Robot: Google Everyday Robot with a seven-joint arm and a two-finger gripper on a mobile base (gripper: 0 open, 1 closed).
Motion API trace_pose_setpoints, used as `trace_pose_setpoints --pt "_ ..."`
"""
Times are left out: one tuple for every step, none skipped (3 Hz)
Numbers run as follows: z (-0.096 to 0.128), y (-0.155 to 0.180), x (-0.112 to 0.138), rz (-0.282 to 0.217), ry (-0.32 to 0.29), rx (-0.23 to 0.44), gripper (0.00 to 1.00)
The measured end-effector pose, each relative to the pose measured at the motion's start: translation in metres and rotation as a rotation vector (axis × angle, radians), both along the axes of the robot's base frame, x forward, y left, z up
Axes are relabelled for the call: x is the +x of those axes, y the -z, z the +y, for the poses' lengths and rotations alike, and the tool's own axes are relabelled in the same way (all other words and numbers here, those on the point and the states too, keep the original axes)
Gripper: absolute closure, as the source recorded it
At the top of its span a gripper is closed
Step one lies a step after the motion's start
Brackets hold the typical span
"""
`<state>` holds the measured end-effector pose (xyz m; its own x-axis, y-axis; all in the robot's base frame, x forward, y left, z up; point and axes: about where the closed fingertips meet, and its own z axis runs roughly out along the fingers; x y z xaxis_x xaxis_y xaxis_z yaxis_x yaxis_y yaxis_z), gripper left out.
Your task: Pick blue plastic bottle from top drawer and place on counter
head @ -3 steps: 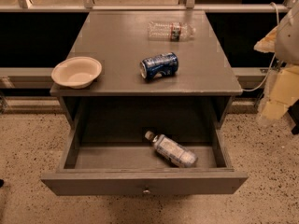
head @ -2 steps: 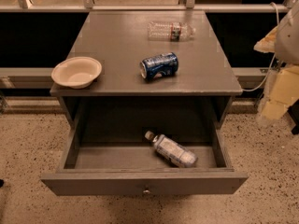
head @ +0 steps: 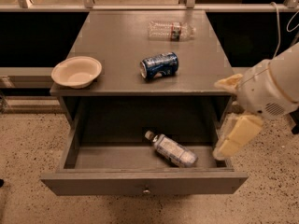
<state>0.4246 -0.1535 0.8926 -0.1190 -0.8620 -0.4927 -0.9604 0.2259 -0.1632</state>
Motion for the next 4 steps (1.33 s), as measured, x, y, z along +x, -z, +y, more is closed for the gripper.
trace_pose_setpoints --pt "0.005 0.004 0.000 0.002 0.016 0.019 0.00" --pt "0.005 0.004 0.001 -0.001 0.016 0.016 0.00" --pt "0.014 0.036 0.020 -0.039 0.035 0.034 0.00" --pt "0.027 0.087 0.033 -0.068 0.036 0.048 0.00"
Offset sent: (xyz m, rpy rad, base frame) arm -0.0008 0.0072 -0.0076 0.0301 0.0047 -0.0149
